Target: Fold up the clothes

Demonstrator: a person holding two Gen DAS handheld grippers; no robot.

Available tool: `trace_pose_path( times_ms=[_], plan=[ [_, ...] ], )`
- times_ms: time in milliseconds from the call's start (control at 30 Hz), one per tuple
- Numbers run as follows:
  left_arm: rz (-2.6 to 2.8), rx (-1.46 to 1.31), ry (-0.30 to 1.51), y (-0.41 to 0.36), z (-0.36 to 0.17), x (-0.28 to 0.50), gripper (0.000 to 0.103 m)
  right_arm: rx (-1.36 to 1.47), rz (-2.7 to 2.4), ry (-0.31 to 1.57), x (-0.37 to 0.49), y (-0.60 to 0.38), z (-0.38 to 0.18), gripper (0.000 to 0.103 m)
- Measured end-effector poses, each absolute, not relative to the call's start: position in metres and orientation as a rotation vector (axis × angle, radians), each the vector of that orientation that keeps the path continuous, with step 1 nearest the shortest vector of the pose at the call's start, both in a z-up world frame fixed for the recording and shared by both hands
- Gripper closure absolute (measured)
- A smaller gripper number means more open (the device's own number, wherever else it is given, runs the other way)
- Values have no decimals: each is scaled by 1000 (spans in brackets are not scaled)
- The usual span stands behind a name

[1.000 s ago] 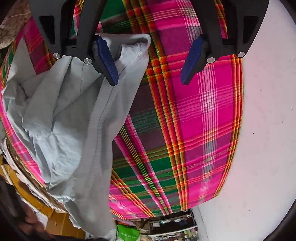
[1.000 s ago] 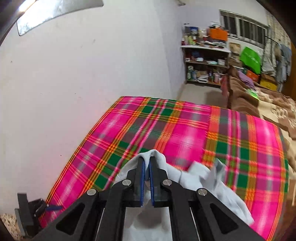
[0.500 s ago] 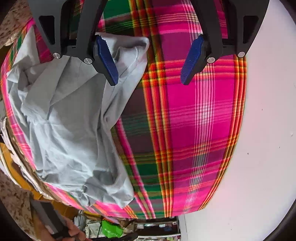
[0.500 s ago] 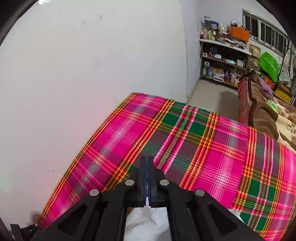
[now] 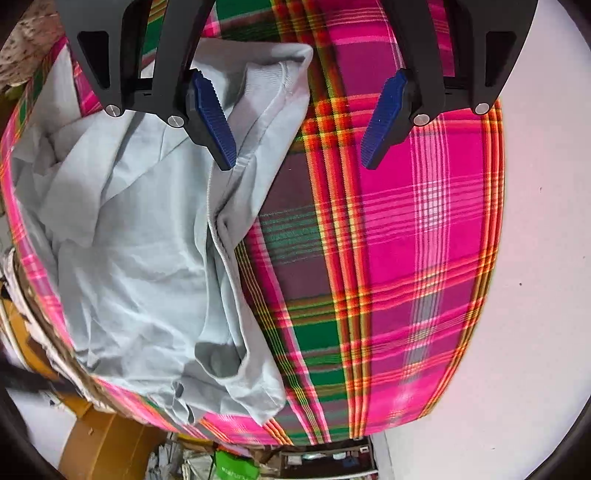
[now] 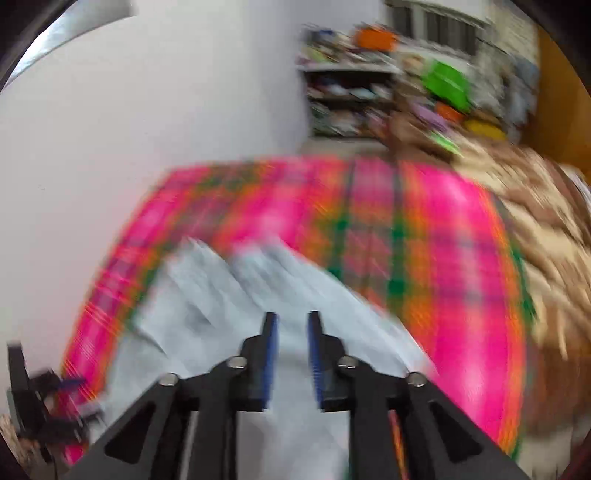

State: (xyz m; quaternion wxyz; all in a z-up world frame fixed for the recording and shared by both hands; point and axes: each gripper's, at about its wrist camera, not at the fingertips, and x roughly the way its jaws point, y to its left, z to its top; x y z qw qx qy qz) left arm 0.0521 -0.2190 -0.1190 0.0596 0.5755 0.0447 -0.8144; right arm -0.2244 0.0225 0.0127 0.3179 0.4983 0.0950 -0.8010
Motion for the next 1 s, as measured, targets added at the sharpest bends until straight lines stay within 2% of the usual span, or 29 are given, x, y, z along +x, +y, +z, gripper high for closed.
trace_pose_path(
  times_ms=[100,133,200,367,533,867,967,1000],
  plan=[
    [-2450,1746,84,-214,-117,48,31,1480,-2081,232,-192,84,-17,71],
    [-2443,1742,83,-214,-116,47,31,1523,-2055,219,-179,98,-26,65],
    [-2434,1749,116,-214,-114,47,31,1587,-1992,206,-156,116,-43,62],
    [-2367,1776,97,-206,-120,46,31,1640,-1886,164,-117,130,-72,61],
    [-2330,1779,62,-199,-122,43,31,1614,-1900,75,-112,141,-75,58],
    [-2303,1726,-26,-199,-121,44,27,1650,-1947,77,-82,144,-72,58],
    [-2293,1744,33,-209,-126,48,27,1667,-1960,74,-69,148,-71,59],
    [-2294,1742,33,-214,-125,49,23,1673,-1973,70,-67,149,-71,59]
  ],
)
